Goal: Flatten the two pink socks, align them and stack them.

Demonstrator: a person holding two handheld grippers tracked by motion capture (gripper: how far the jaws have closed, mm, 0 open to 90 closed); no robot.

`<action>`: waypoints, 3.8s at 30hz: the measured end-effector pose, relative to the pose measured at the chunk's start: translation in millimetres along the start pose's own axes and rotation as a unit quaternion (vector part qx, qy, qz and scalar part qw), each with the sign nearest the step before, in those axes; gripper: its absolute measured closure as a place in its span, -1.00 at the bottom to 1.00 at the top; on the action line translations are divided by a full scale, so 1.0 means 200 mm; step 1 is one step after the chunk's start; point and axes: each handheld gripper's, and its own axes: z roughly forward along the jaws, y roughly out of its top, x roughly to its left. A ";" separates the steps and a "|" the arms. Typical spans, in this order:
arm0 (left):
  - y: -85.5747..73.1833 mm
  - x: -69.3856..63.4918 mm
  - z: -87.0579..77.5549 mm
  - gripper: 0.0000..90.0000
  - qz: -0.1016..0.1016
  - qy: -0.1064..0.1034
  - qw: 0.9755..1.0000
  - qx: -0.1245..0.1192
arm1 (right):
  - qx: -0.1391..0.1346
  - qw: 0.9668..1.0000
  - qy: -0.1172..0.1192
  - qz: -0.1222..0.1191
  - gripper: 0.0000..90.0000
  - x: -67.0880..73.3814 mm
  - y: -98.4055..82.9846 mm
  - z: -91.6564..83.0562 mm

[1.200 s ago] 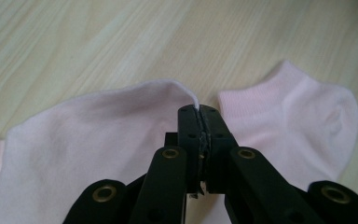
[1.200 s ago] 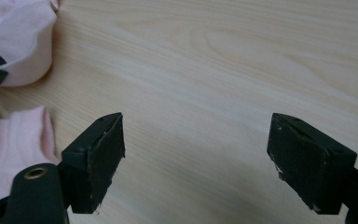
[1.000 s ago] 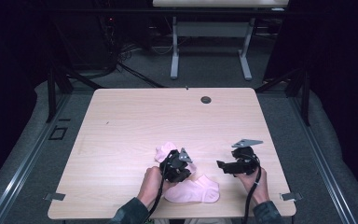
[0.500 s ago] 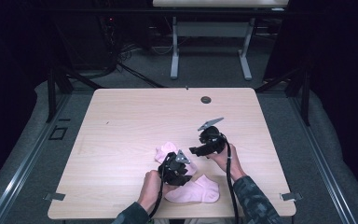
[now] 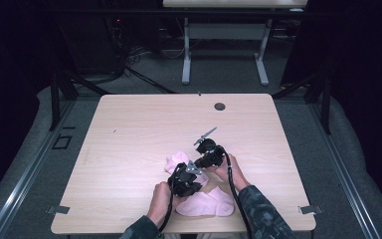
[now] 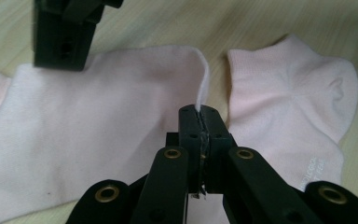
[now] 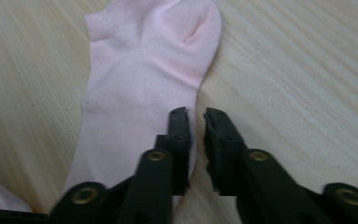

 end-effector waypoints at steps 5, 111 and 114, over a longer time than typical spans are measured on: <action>0.00 0.03 -0.03 0.98 0.005 0.004 1.000 0.001 | -0.012 1.000 -0.011 0.015 1.00 0.01 -0.04 -0.02; 0.02 0.23 -0.09 -0.32 -0.066 0.052 0.996 0.019 | -0.045 0.994 -0.094 0.033 -0.04 -0.24 -0.04 -0.11; 0.01 0.24 -0.05 -0.12 -0.062 0.050 0.996 0.031 | -0.037 0.995 -0.083 0.045 0.17 -0.27 -0.04 -0.07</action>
